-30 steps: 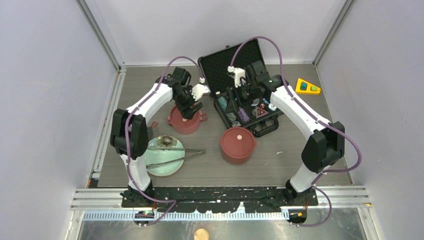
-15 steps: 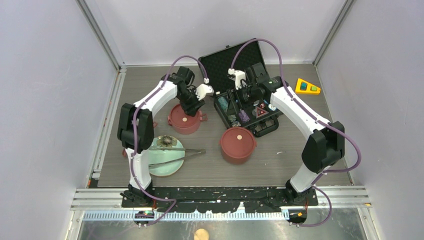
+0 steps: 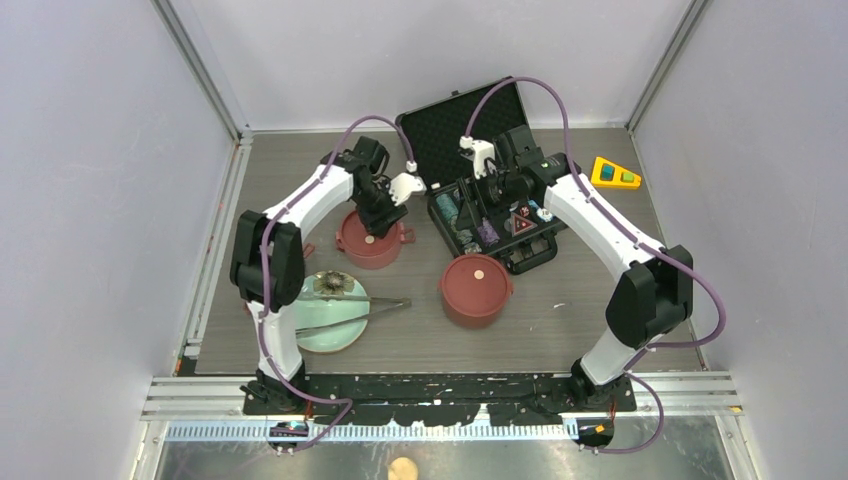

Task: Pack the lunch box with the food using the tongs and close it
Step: Close the box lid on the packing box.

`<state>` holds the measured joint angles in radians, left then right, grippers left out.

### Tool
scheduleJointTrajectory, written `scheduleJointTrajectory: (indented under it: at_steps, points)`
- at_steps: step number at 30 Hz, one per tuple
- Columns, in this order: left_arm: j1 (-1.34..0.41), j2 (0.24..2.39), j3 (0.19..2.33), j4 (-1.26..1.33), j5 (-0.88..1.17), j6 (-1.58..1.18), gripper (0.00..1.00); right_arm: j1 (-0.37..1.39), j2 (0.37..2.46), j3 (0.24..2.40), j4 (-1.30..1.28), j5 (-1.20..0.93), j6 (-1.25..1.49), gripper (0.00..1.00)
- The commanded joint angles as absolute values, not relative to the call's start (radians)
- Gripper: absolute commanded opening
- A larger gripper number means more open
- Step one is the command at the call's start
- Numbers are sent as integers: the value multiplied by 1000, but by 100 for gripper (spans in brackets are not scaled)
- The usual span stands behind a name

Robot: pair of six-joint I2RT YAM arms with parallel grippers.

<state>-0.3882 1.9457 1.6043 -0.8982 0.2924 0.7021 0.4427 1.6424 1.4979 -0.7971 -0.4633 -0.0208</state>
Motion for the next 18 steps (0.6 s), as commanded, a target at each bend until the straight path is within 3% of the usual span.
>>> scheduleJointTrajectory:
  at_steps: [1,9,18]
  points:
    - [-371,1869,1694,-1041,355,677,51,440,1579,1494,-791,-478,-23,56]
    - [-368,1815,1593,-1035,339,683,54,439,1570,1485,-792,-480,-29,56]
    - [-365,1894,1450,-920,248,688,56,439,1568,1490,-794,-477,-32,56]
